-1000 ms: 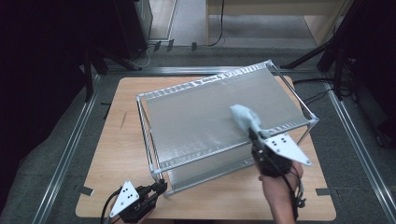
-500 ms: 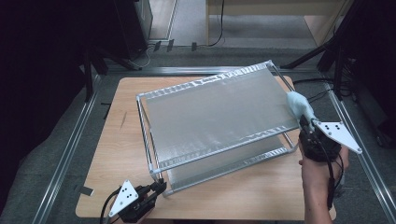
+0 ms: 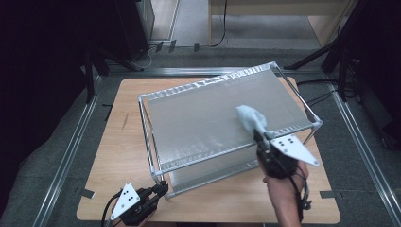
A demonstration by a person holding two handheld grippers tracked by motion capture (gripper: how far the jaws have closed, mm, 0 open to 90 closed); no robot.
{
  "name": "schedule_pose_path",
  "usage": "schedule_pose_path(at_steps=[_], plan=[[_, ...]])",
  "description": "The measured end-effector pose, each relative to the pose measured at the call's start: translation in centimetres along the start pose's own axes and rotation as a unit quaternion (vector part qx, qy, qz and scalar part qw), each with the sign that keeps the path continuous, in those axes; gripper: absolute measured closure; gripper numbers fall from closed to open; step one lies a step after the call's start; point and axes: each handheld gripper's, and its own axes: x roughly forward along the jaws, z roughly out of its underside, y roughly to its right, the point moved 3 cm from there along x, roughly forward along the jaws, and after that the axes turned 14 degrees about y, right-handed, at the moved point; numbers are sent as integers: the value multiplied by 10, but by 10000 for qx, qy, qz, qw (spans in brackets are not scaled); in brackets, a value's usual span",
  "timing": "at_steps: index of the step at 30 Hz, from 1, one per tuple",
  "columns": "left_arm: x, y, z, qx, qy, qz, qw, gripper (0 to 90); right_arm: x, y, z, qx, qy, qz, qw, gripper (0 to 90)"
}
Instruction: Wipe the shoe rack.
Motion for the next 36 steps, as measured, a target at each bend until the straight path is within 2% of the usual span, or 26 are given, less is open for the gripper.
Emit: schedule_pose_path(at_steps=[3, 4, 8, 11, 13, 14, 16, 18, 19, 22, 24, 28, 30, 32, 35, 36], plan=[[0, 0, 0, 0, -9, 7, 10000, 800, 3, -25, 2, -69, -18, -360, 9993, 844], [0, 0, 0, 2, -11, 9, 10000, 801, 4, -30, 2, -60, -41, -448, 9990, 810], [0, 0, 0, -19, -9, 14, 10000, 800, 5, -43, -7, -57, -103, -736, 9972, 500], [0, 0, 0, -23, -7, 16, 10000, 800, 4, -45, -19, -82, 78, -717, 9974, 437], [0, 0, 0, -21, -8, 10, 10000, 800, 6, -46, -23, -133, 94, -689, 9975, 466], [0, 0, 0, -21, -10, 7, 10000, 800, 9, -45, -23, -192, 39, -695, 9974, 509], [0, 0, 0, -24, -13, 6, 10000, 800, 15, -44, -19, -298, -180, -694, 9970, 614], [0, 0, 0, -23, -16, 3, 10000, 800, 18, -41, -14, -421, -321, -544, 9971, 777], [0, 0, 0, -26, -14, 1, 10000, 800, 19, -40, -12, -320, -324, -584, 9973, 816], [0, 0, 0, -29, -5, -5, 10000, 800, 17, -43, -9, -170, -296, -719, 9968, 849], [1, 1, 0, -14, -8, -14, 10000, 800, 16, -53, -7, -147, -278, -892, 9955, 851], [4, 5, 1, -27, 16, -61, 10000, 800, 15, -89, -1, -197, -243, -1298, 9911, 850], [5, 8, 1, -7, 9, -48, 10000, 800, 15, -110, 1, -172, -207, -1554, 9875, 849], [6, 9, 1, 13, 23, -47, 10000, 801, 14, -131, 2, -127, -180, -1861, 9823, 846], [5, 8, 1, 46, 20, -42, 10000, 801, 12, -156, 4, -98, -193, -2365, 9714, 842], [5, 8, 1, 71, 17, -64, 10000, 802, 11, -160, 4, -141, -184, -2419, 9700, 842]])
